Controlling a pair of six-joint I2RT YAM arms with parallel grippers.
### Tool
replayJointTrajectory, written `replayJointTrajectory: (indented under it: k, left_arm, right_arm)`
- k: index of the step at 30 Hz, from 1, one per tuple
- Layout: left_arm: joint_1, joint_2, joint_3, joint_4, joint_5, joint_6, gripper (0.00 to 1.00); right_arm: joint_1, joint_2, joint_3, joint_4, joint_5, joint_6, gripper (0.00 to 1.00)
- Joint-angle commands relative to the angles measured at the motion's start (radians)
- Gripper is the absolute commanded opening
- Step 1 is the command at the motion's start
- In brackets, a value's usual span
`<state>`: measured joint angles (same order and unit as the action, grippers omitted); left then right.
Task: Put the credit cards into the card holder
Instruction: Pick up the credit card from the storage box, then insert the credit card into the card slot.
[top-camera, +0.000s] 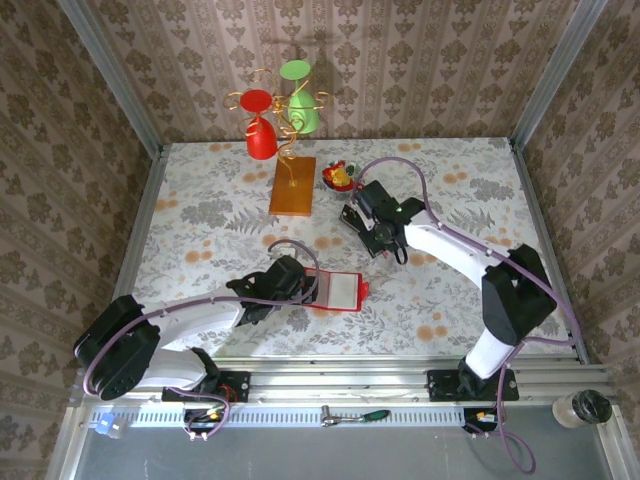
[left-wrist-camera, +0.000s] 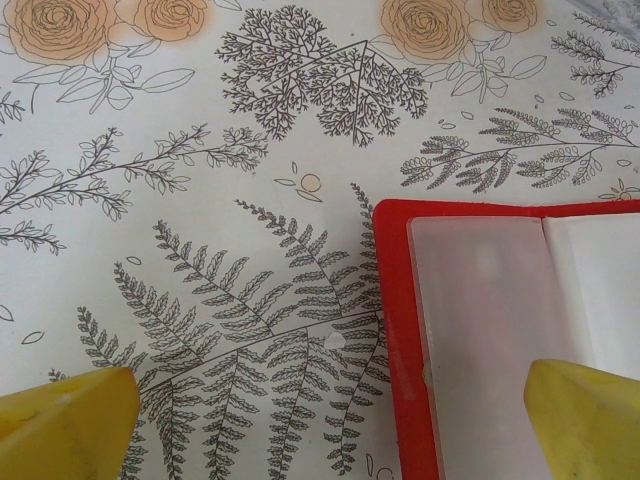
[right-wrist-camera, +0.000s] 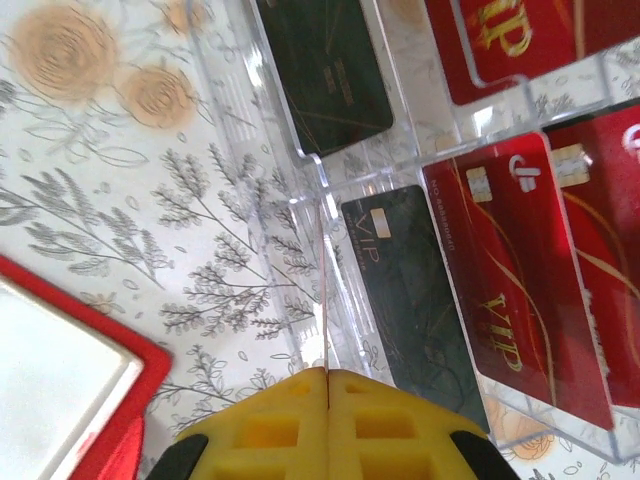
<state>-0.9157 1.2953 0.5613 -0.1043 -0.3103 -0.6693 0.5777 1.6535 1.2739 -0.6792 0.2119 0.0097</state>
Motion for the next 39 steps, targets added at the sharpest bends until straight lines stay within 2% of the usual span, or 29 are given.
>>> replayJointTrajectory:
  k: [1, 7, 11, 16, 23, 39]
  left_arm:
    - [0.001, -0.015, 0.016, -0.013, -0.008, -0.008, 1.00]
    - [0.011, -0.049, 0.012, -0.033, -0.024, -0.005, 1.00]
    - [0.019, -0.069, 0.003, -0.050, -0.036, -0.011, 1.00]
    - [0.023, -0.082, -0.006, -0.065, -0.042, -0.015, 1.00]
    - [0.027, -0.076, -0.014, -0.066, -0.037, -0.015, 1.00]
    - [0.034, -0.061, -0.014, -0.065, -0.029, -0.005, 1.00]
  right_arm:
    - [0.023, -0.080, 0.019, -0.014, -0.060, 0.033, 0.00]
    - [0.028, -0.147, -0.047, 0.048, -0.275, 0.246, 0.00]
    - [0.030, -0.167, -0.183, 0.231, -0.453, 0.430, 0.00]
    - [0.040, -0.164, -0.331, 0.459, -0.559, 0.604, 0.00]
    - [0.071, -0.138, -0.398, 0.560, -0.568, 0.676, 0.00]
    - [0.094, 0.006, -0.381, 0.624, -0.575, 0.691, 0.00]
